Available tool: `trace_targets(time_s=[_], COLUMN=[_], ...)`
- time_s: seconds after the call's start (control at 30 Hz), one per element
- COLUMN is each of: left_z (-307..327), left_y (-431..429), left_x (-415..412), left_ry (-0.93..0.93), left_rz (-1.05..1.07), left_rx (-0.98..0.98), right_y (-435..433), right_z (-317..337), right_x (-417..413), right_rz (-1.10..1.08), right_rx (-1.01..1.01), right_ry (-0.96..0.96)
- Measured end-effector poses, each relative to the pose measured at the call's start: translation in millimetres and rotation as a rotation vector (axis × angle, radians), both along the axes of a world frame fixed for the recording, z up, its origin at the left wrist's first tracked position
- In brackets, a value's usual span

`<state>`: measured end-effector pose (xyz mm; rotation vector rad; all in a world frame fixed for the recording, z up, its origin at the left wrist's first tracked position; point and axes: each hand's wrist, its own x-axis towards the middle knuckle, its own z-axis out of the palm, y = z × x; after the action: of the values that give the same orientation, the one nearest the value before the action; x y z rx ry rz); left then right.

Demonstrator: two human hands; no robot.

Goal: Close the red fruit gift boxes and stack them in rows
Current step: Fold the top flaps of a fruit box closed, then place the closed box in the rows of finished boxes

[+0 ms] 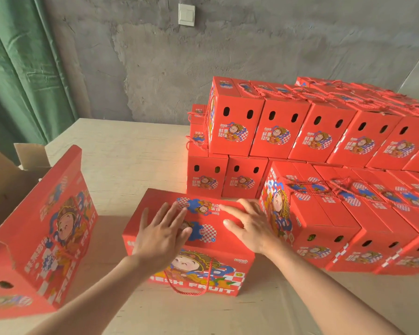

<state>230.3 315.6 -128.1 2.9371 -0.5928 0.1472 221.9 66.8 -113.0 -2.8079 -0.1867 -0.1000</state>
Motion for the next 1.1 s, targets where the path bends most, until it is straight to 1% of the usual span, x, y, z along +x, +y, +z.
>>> trace_targets(time_s=[0.07, 0.1, 0.13, 0.2, 0.27, 0.33, 0.4, 0.43, 0.47, 0.57, 0.63, 0.67, 0.7, 0.73, 0.77, 0.8, 0.83, 0.87, 0.9, 0.93, 1.0, 1.03, 1.07, 1.1], left_z=[3.2, 4.2, 3.6, 1.2, 3.4, 8.5, 12.8, 12.3, 10.1, 1.5, 2.2, 4.2, 5.8, 7.2, 7.6, 6.7, 5.5, 3.4, 1.1, -0.4, -6.1, -10.3, -12.8, -14.2], left_y=[7.7, 9.4, 10.1, 6.8, -4.5, -26.3, -52.2, -63.1, -70.2, -69.8, -60.2, -55.4, -51.1, -47.5, -44.3, -41.0, -36.6, -31.6, -26.5, -21.6, -16.4, -15.6, -16.8, -18.4], left_x=[16.9, 24.7, 31.5, 41.1, 43.6, 37.0, 19.8, 8.0, -3.9, -18.0, -13.5, -10.7, -9.3, -9.6, -11.4, -14.0, -17.4, -21.4, -25.3, -28.5, -33.3, -34.8, -35.6, -36.0], left_ry=[-0.006, -0.002, 0.008, 0.076, 0.181, 0.248, 0.306, 0.346, 0.371, 0.314, 0.312, 0.323, 0.322, 0.301, 0.251, 0.172, 0.088, 0.024, 0.01, 0.06, 0.211, 0.292, 0.376, 0.477], left_rz=[-0.047, -0.035, 0.012, 0.178, 0.301, 0.332, 0.302, 0.278, 0.256, 0.17, 0.102, 0.071, 0.043, 0.041, 0.088, 0.173, 0.259, 0.331, 0.387, 0.431, 0.492, 0.51, 0.535, 0.566], left_rx=[0.046, 0.057, 0.055, 0.02, -0.094, -0.32, -0.617, -0.726, -0.791, -0.8, -0.797, -0.809, -0.832, -0.852, -0.875, -0.896, -0.928, -0.962, -0.987, -0.986, -0.875, -0.829, -0.837, -0.914], right_y=[7.0, 7.9, 6.4, 2.4, 2.7, 7.9, 15.5, 19.5, 23.0, 34.2, 43.7, 48.0, 50.8, 51.4, 49.2, 43.6, 36.6, 29.1, 22.9, 19.9, 22.6, 26.3, 30.3, 34.7], right_z=[-2.4, -2.9, -3.0, -1.8, -2.2, -1.7, 0.6, 2.1, 4.0, 9.1, 8.5, 8.5, 8.4, 8.1, 6.1, 1.1, -6.0, -13.1, -19.0, -23.9, -33.6, -37.5, -38.7, -35.4], right_x=[-10.4, -17.5, -25.9, -46.8, -67.9, -81.6, -88.0, -90.3, -92.4, -95.5, -99.1, -102.1, -105.7, -109.7, -112.6, -115.3, -116.7, -117.2, -116.5, -114.3, -107.0, -101.6, -95.5, -88.7], right_rz=[-0.095, -0.124, -0.13, -0.11, -0.103, -0.129, -0.162, -0.173, -0.182, -0.209, -0.21, -0.201, -0.189, -0.18, -0.182, -0.212, -0.305, -0.444, -0.587, -0.69, -0.747, -0.745, -0.732, -0.718], right_rx=[-0.052, -0.08, -0.103, -0.105, -0.056, -0.023, -0.027, -0.052, -0.092, -0.185, -0.19, -0.154, -0.057, 0.085, 0.249, 0.4, 0.525, 0.661, 0.809, 0.918, 1.05, 1.113, 1.177, 1.238], right_ry=[-0.006, -0.005, 0.002, 0.049, 0.102, 0.145, 0.175, 0.169, 0.154, 0.101, 0.107, 0.12, 0.143, 0.163, 0.144, 0.072, -0.022, -0.054, -0.008, 0.124, 0.4, 0.491, 0.547, 0.566])
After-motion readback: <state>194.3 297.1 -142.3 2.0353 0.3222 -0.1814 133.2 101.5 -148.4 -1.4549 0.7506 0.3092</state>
